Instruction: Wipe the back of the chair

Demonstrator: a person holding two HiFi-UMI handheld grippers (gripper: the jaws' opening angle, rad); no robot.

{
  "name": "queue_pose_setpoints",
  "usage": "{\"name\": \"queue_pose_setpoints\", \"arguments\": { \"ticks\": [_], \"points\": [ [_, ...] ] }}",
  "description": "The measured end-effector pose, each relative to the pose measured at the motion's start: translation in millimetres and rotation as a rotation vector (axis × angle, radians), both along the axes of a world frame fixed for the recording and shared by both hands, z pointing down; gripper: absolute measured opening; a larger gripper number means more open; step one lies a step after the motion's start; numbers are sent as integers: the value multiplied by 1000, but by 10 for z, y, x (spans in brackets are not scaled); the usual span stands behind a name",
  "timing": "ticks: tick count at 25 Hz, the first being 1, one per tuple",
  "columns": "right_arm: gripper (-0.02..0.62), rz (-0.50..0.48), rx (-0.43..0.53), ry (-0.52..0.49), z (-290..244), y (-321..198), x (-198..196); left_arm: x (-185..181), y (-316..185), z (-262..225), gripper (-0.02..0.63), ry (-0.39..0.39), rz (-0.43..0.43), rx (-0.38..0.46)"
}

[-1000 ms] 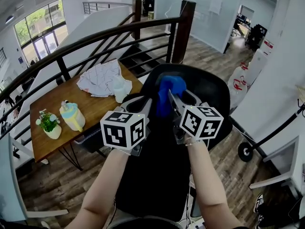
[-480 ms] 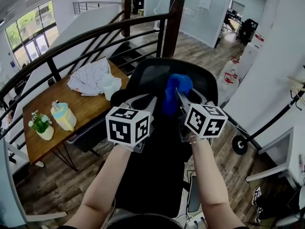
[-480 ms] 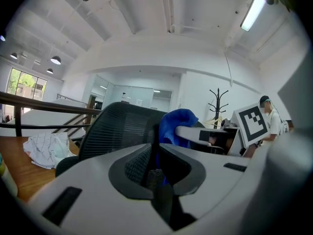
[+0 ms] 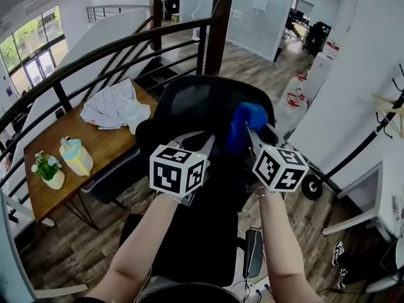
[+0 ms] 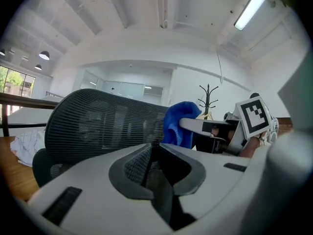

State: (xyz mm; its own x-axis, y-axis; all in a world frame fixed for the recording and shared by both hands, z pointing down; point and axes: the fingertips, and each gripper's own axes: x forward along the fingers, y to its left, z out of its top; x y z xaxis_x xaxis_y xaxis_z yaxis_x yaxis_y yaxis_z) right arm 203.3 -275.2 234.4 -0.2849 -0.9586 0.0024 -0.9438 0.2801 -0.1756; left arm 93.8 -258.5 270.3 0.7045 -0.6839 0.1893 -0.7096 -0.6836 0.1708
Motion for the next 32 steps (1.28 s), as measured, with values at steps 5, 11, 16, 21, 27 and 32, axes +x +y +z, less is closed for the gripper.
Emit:
{"name": "queue_pose_setpoints", "arguments": {
  "ticks": [5,11,16,21,27,32],
  "points": [
    [141,14,0,17,28,152,163,88,57,51,38,-7,15,-13],
    [141,46,5,38,66,282,308,148,124,77,37,-6,27,-25],
    [141,84,-8,15,136,403,422,122,218,158,38,-8,33,-52],
    [141,127,-29,-55,293,517,411,-39,279,240,38,-9,17,-73],
    [141,93,-103,-88,695,535,41,-448,252,466,37,-26,-28,-109],
    [141,-6,-163,-81,973,417,-543,-789,167,705,37,-27,-62,-154]
  ]
}}
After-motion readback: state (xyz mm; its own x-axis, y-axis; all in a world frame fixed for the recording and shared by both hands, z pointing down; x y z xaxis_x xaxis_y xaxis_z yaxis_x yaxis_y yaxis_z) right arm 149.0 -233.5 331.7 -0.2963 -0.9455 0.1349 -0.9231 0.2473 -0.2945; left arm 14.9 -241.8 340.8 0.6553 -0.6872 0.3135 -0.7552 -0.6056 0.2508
